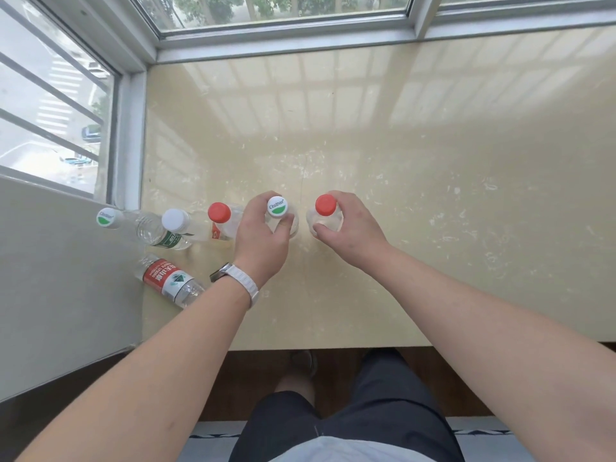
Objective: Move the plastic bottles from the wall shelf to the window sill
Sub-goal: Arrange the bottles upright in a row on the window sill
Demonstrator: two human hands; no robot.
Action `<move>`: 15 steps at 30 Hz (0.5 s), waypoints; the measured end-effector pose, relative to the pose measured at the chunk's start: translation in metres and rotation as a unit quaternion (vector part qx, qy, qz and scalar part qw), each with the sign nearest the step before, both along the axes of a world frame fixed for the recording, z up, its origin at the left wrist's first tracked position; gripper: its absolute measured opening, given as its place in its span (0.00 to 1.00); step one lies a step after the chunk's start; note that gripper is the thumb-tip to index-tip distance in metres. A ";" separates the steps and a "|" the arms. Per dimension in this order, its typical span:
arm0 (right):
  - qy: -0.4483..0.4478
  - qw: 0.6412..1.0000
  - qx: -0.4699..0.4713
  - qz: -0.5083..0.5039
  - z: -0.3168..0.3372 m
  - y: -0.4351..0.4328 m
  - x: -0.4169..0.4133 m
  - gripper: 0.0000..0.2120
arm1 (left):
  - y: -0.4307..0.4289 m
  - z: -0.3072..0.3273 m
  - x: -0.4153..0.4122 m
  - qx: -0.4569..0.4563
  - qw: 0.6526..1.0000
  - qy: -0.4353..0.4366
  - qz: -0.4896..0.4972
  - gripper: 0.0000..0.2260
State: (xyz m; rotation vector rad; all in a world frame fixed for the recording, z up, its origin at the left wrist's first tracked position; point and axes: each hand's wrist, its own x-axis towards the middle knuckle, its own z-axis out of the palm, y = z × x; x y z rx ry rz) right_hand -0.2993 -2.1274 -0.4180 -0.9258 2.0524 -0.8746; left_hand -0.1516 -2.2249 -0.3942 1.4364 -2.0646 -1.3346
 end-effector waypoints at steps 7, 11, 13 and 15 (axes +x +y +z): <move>-0.007 1.000 0.008 -0.011 -0.005 0.000 0.002 0.27 | -0.001 -0.006 0.006 0.018 1.000 0.000 0.008 0.18; -0.015 0.999 0.027 -0.006 -0.006 0.002 0.001 0.30 | 0.000 -0.002 0.008 0.020 1.000 -0.017 -0.005 0.22; -0.016 0.999 0.036 -0.007 -0.005 0.004 0.001 0.32 | 0.002 0.000 0.011 0.018 0.999 -0.020 -0.020 0.23; -0.016 0.999 0.040 -0.008 -0.002 0.006 0.001 0.33 | 0.005 0.001 0.016 0.009 0.999 -0.023 -0.026 0.22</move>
